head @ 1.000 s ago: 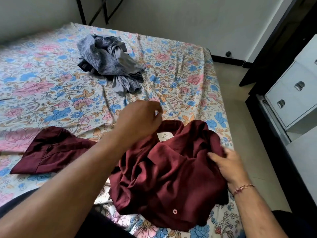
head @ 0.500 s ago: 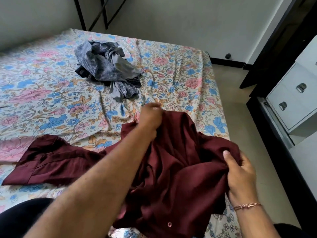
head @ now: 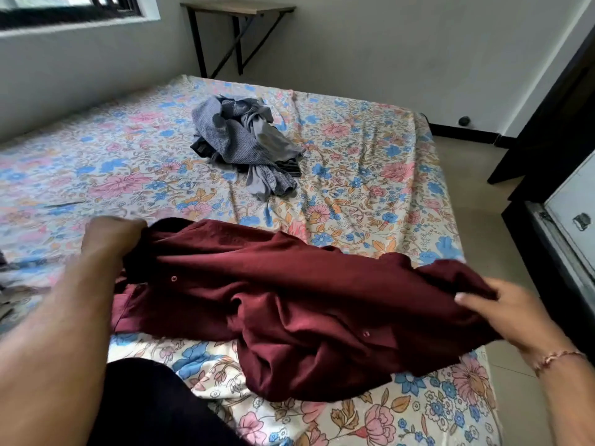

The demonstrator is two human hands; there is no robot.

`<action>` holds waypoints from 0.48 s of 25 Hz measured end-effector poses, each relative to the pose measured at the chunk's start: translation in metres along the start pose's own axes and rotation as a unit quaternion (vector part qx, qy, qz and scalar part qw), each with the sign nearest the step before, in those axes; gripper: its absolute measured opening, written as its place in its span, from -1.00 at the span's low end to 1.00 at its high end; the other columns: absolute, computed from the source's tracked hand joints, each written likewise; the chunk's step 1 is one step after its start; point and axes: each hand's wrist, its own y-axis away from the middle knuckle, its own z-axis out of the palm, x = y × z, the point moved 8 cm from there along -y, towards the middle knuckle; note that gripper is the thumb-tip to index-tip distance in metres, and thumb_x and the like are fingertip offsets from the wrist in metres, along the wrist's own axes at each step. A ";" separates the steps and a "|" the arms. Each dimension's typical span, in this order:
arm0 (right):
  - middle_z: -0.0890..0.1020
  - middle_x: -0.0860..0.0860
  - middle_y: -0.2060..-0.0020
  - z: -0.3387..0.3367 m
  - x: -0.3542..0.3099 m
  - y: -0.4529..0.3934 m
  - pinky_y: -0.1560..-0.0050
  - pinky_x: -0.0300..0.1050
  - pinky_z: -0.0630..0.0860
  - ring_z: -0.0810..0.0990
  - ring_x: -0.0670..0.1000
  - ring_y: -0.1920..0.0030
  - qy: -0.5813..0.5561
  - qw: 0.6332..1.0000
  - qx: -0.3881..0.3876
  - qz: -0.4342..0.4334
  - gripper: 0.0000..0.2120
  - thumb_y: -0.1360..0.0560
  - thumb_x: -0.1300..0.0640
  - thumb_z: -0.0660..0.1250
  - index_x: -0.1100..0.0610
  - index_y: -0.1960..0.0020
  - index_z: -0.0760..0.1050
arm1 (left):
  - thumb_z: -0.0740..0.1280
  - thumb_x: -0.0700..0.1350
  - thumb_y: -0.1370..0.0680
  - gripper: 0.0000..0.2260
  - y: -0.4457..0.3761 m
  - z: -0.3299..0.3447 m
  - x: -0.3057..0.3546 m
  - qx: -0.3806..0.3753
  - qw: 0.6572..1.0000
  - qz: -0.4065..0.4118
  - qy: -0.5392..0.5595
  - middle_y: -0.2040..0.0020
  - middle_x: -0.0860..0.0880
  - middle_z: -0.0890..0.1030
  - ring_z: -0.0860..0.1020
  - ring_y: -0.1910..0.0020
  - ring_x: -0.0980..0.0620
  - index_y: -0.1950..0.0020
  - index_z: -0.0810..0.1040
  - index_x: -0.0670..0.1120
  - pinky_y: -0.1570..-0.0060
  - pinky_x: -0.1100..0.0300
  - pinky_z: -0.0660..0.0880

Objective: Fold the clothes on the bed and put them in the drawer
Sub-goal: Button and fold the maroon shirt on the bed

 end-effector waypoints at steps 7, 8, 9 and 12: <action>0.52 0.17 -0.29 0.019 -0.031 0.041 -0.39 0.19 0.40 0.47 0.22 -0.32 0.204 0.935 0.211 -0.198 -0.33 -0.41 0.12 0.59 0.14 -0.44 0.40 | 0.49 0.00 -0.54 -0.58 0.084 0.072 0.126 -0.059 0.902 0.416 -0.101 -0.26 -0.10 0.59 0.56 -0.27 -0.16 -0.38 0.55 -0.01 -0.26 -0.12 0.51; 0.54 0.16 -0.26 0.024 -0.054 0.046 -0.38 0.16 0.40 0.48 0.21 -0.30 0.181 0.925 0.228 -0.245 -0.42 -0.44 0.16 0.55 0.16 -0.40 0.45 | 0.48 0.07 -0.53 -0.54 0.096 0.097 0.128 -0.084 0.881 0.429 -0.180 -0.28 -0.09 0.57 0.53 -0.30 -0.17 -0.40 0.51 0.01 -0.26 -0.16 0.50; 0.55 0.14 -0.26 0.034 -0.068 0.040 -0.38 0.13 0.40 0.48 0.20 -0.30 0.159 0.927 0.212 -0.264 -0.49 -0.47 0.17 0.52 0.15 -0.38 0.48 | 0.46 0.12 -0.53 -0.54 0.100 0.118 0.122 -0.086 0.863 0.419 -0.267 -0.29 -0.09 0.57 0.52 -0.31 -0.18 -0.39 0.52 0.02 -0.26 -0.20 0.47; 0.51 0.09 -0.37 0.079 -0.074 0.002 -0.40 0.15 0.42 0.45 0.19 -0.38 0.254 0.941 0.061 -0.217 -0.46 -0.55 0.05 0.43 0.08 -0.49 0.40 | 0.40 0.04 -0.56 -0.87 0.101 0.124 0.105 -0.070 0.844 0.404 -0.346 -0.09 -0.04 0.66 0.59 -0.10 -0.13 -0.08 0.64 0.07 -0.18 -0.12 0.50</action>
